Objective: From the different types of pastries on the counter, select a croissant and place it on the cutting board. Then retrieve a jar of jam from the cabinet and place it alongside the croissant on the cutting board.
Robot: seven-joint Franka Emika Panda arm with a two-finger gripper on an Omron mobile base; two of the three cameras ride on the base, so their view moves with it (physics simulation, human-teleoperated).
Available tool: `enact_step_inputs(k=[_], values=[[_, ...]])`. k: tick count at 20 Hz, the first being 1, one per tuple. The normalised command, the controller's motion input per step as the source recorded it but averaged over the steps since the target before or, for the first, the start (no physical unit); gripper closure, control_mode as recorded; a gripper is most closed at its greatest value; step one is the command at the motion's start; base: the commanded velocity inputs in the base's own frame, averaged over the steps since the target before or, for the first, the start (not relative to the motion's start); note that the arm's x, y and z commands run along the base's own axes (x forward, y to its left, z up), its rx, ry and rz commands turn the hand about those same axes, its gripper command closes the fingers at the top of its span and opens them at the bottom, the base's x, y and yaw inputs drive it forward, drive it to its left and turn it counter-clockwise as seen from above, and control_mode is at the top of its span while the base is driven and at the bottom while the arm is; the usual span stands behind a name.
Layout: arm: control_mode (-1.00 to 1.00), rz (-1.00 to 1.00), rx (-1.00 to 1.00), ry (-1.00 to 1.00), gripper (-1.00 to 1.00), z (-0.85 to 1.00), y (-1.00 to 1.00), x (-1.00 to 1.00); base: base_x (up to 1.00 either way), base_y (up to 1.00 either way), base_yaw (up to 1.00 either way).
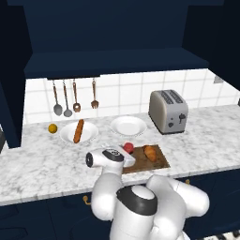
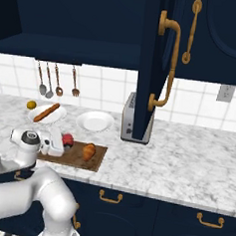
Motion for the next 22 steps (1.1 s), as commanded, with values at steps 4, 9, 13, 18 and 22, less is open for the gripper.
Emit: enact_step_inputs(k=[4, 9, 13, 18, 22], values=[[-1.00, -0.06, 0.02, -0.01, -1.00, 0.31, -0.01, -0.05, 0.00, 0.00, 0.00], [-1.00, -0.06, 0.01, 0.00, -1.00, 0.08, 0.00, -0.05, 0.00, 0.00, 0.00], [-1.00, -0.03, 0.00, 0.00, -1.00, -0.11, 0.00, -0.07, 0.00, 0.00, 0.00], [-1.00, -0.07, 0.00, 0.00, -1.00, -0.01, -0.13, -0.05, 0.00, 0.00, 0.00], [-1.00, -0.03, 0.05, -0.03, -1.00, 0.61, -0.01, -0.44, 0.00, 0.00, 0.00]])
